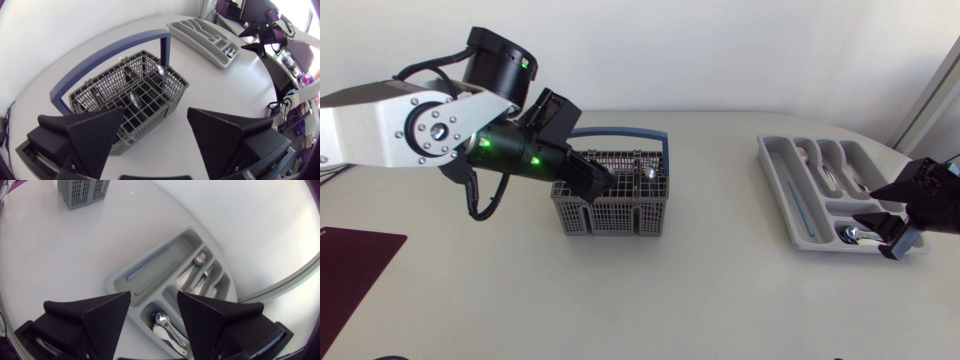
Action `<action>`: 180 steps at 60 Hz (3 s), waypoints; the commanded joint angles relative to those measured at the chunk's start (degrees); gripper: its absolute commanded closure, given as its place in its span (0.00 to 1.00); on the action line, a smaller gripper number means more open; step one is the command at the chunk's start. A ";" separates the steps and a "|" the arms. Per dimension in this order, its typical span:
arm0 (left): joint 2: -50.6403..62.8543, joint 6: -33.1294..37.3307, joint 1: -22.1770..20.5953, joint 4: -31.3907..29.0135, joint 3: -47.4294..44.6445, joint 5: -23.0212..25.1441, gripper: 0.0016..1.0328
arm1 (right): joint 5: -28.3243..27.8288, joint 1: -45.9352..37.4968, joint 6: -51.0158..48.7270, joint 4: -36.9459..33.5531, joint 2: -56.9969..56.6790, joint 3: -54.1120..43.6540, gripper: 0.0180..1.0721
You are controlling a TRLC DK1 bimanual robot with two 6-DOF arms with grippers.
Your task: Transfer all utensils from the basket to the drawer tray.
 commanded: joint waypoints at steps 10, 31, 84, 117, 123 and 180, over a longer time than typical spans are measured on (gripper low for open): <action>5.26 -4.02 1.34 -1.97 3.47 2.59 0.17 | 1.93 13.17 12.90 -3.40 -9.46 -4.91 0.33; 12.03 -5.17 2.57 -0.03 7.78 2.68 0.28 | 10.10 31.54 24.86 -1.02 -13.15 -7.98 0.33; 17.13 -8.33 3.54 0.85 11.21 7.16 0.97 | 17.57 44.72 31.18 6.80 -9.99 -11.50 0.33; 8.52 -11.32 6.35 0.14 9.80 15.51 0.97 | 18.54 46.04 31.10 6.45 -11.31 -11.41 0.33; 6.23 -12.02 7.49 0.14 9.18 17.97 0.97 | 18.54 46.48 31.54 6.45 -11.57 -11.23 0.33; -8.36 -9.12 -0.95 -1.09 0.66 29.13 0.97 | 10.45 54.13 39.27 2.67 -17.72 -2.97 0.33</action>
